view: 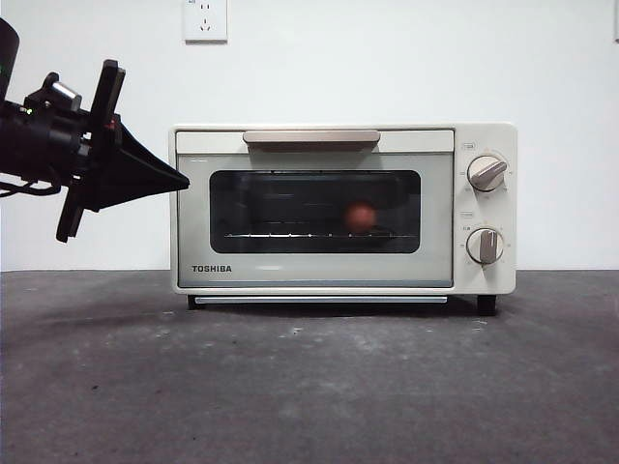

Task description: Eggoven

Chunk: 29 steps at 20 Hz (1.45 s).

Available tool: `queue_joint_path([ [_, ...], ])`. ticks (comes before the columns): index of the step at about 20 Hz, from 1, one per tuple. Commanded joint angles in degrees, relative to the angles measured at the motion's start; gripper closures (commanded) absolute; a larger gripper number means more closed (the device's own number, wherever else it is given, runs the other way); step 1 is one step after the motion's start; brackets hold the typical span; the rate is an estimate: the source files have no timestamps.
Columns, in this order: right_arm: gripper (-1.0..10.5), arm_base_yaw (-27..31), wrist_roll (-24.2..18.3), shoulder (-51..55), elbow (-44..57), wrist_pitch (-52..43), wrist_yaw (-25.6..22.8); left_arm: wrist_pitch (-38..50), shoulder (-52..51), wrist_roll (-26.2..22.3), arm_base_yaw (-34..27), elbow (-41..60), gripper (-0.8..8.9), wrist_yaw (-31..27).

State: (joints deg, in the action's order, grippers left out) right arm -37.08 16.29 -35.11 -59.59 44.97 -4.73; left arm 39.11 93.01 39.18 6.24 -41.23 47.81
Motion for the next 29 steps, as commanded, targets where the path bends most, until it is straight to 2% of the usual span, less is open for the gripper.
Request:
queue_joint_path([
  [1, 6.3, -0.4, -0.2, -0.4, -1.0, 0.5, -0.2, -1.2, -2.5, -0.8, 0.3, -0.7, 8.06, 0.0],
  [4, 6.3, -0.4, -0.2, -0.6, -0.9, 1.4, -0.2, -6.4, -6.7, -3.7, 0.7, -0.7, 8.06, -0.5],
  [7, 6.3, -0.4, -0.3, -1.1, -0.9, 1.9, -0.2, -15.7, -12.7, -9.4, 1.7, -0.7, 8.06, -3.8],
  [11, 6.3, -0.4, -0.9, -2.6, -0.7, 2.0, 0.2, -31.1, -22.5, -18.9, 4.6, -0.7, 8.06, -12.3],
  [14, 6.6, -0.4, -2.3, -4.2, -0.7, 1.7, 0.2, -39.5, -29.2, -23.5, 6.9, -0.7, 8.06, -18.1],
  [21, 7.6, -0.4, -3.7, -7.6, 3.2, -5.0, 0.7, -49.6, -42.7, -24.8, 9.5, -0.7, 8.06, -26.8],
  [27, 9.5, -0.4, -3.7, -7.8, 14.0, -19.4, 5.3, -55.3, -49.7, -25.7, 9.6, -0.7, 8.06, -28.0],
  [29, 9.4, -0.4, -3.7, -7.8, 17.0, -23.9, 5.9, -57.0, -51.0, -26.5, 9.6, -0.7, 8.06, -28.0],
])
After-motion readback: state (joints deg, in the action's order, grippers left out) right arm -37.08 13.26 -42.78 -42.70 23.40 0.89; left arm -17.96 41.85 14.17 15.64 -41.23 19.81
